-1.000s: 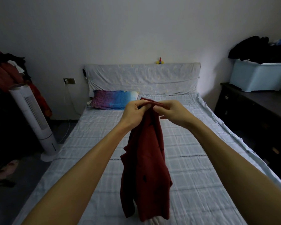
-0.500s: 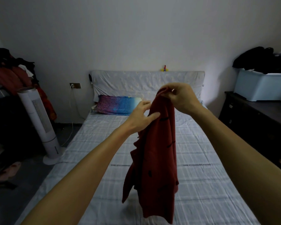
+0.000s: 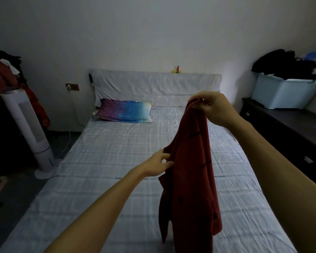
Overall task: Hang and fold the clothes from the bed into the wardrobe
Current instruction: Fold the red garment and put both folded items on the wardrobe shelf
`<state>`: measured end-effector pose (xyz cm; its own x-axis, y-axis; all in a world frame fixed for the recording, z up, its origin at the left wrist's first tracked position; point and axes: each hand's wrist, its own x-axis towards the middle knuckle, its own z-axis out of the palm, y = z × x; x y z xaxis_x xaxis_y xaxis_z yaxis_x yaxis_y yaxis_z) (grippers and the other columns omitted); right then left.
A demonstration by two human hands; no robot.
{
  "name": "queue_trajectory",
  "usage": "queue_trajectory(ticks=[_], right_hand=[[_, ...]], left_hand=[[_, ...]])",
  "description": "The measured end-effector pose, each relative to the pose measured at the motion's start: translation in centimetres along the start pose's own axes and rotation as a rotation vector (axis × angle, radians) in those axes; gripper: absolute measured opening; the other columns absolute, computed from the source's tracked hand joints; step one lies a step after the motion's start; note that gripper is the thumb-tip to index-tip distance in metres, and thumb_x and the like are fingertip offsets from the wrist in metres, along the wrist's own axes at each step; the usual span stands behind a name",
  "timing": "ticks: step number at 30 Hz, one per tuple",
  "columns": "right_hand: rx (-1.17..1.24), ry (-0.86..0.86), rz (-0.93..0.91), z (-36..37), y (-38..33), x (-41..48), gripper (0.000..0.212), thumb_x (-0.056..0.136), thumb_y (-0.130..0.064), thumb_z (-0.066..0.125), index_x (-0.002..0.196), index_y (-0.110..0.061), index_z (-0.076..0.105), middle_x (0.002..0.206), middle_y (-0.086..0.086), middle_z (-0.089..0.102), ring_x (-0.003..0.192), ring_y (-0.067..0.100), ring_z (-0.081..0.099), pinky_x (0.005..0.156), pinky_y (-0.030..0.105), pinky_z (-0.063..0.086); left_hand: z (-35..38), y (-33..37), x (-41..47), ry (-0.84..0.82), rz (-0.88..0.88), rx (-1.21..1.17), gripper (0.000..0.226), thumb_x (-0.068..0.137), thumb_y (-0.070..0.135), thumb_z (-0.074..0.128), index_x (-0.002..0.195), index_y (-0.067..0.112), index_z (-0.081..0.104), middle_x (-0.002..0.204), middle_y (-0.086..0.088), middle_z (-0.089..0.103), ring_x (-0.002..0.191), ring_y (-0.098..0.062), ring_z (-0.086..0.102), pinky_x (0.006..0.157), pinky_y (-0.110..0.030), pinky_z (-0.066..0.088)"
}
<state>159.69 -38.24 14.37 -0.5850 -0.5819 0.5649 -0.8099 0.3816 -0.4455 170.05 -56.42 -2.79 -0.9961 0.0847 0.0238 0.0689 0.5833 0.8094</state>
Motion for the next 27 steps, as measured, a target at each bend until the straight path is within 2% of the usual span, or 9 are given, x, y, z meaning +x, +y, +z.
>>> queue_trajectory(ticks=[1, 3, 5, 8, 10, 14, 17, 21, 27], right_hand=[[-0.006, -0.002, 0.007, -0.1, 0.3, -0.3, 0.016, 0.083, -0.004, 0.066, 0.097, -0.011, 0.072, 0.092, 0.001, 0.07, 0.084, 0.026, 0.064, 0.078, 0.027, 0.048], [0.012, -0.01, 0.027, -0.6, 1.0, -0.9, 0.016, 0.084, -0.004, 0.065, 0.096, -0.013, 0.072, 0.091, 0.001, 0.07, 0.085, 0.023, 0.064, 0.077, 0.024, 0.049], [0.044, -0.005, 0.037, -1.2, 1.6, -1.5, 0.02, 0.085, -0.003, 0.064, 0.093, -0.02, 0.07, 0.089, -0.002, 0.069, 0.085, 0.018, 0.064, 0.074, 0.016, 0.047], [0.046, 0.006, 0.033, -1.8, 2.0, -2.0, 0.021, 0.087, -0.003, 0.063, 0.093, -0.022, 0.07, 0.091, -0.001, 0.07, 0.086, 0.012, 0.064, 0.078, 0.015, 0.048], [0.046, 0.005, 0.027, -1.7, 2.0, -1.9, 0.021, 0.087, -0.003, 0.063, 0.095, -0.022, 0.07, 0.092, -0.002, 0.069, 0.087, 0.013, 0.064, 0.079, 0.014, 0.048], [0.04, 0.018, 0.032, -1.2, 2.2, -1.5, 0.02, 0.087, -0.004, 0.063, 0.099, -0.019, 0.07, 0.093, -0.006, 0.067, 0.089, 0.014, 0.063, 0.079, 0.011, 0.046], [0.036, 0.027, 0.029, -1.5, 2.5, -1.6, 0.019, 0.088, -0.005, 0.062, 0.1, -0.018, 0.071, 0.093, -0.005, 0.068, 0.089, 0.015, 0.064, 0.082, 0.019, 0.049], [0.018, 0.081, 0.078, -1.6, 3.5, -1.9, 0.02, 0.09, -0.006, 0.058, 0.1, -0.018, 0.071, 0.096, -0.002, 0.069, 0.089, 0.017, 0.064, 0.084, 0.03, 0.051], [-0.03, 0.154, 0.19, -1.2, 5.3, -2.0, 0.018, 0.091, -0.013, 0.056, 0.102, -0.018, 0.07, 0.096, 0.0, 0.068, 0.089, 0.018, 0.062, 0.081, 0.029, 0.049]], left_hand=[[0.4, -0.2, 0.0, 0.035, 0.019, 0.019, 0.022, 0.093, 0.025, 0.058, 0.11, 0.017, 0.069, 0.118, 0.015, 0.047, 0.106, 0.004, 0.047, 0.087, -0.001, 0.034], [0.8, -1.1, 0.4, 0.098, 0.021, 0.077, 0.015, 0.091, 0.027, 0.06, 0.101, 0.02, 0.07, 0.11, 0.009, 0.058, 0.1, -0.005, 0.055, 0.091, -0.022, 0.044], [0.8, -1.8, 0.6, 0.188, 0.02, 0.097, 0.013, 0.091, 0.024, 0.059, 0.087, 0.015, 0.068, 0.093, 0.001, 0.063, 0.086, -0.012, 0.059, 0.084, -0.036, 0.048], [0.8, -2.2, 0.8, 0.244, 0.044, 0.115, 0.018, 0.091, 0.024, 0.059, 0.082, 0.01, 0.064, 0.086, -0.002, 0.058, 0.082, -0.012, 0.056, 0.078, -0.029, 0.045], [1.1, -1.8, 1.1, 0.191, 0.041, 0.11, 0.015, 0.091, 0.028, 0.059, 0.08, 0.019, 0.065, 0.089, 0.002, 0.054, 0.083, -0.008, 0.055, 0.076, -0.021, 0.043], [2.2, -2.1, 1.7, 0.073, -0.003, 0.17, 0.015, 0.088, 0.026, 0.06, 0.1, 0.028, 0.069, 0.11, 0.004, 0.062, 0.097, -0.011, 0.061, 0.086, -0.03, 0.052], [1.6, -2.6, 1.4, 0.183, -0.097, 0.07, 0.015, 0.09, 0.019, 0.061, 0.1, 0.023, 0.071, 0.091, 0.004, 0.07, 0.08, -0.01, 0.067, 0.076, -0.029, 0.056], [-0.7, -2.4, 0.9, 0.282, -0.014, 0.095, 0.009, 0.088, 0.019, 0.064, 0.089, 0.025, 0.07, 0.074, 0.012, 0.065, 0.065, 0.0, 0.059, 0.062, -0.017, 0.043], [-4.0, -2.1, 0.8, 0.452, 0.097, 0.218, 0.012, 0.089, 0.013, 0.059, 0.093, 0.021, 0.067, 0.085, 0.005, 0.066, 0.078, -0.008, 0.06, 0.071, -0.023, 0.045]])
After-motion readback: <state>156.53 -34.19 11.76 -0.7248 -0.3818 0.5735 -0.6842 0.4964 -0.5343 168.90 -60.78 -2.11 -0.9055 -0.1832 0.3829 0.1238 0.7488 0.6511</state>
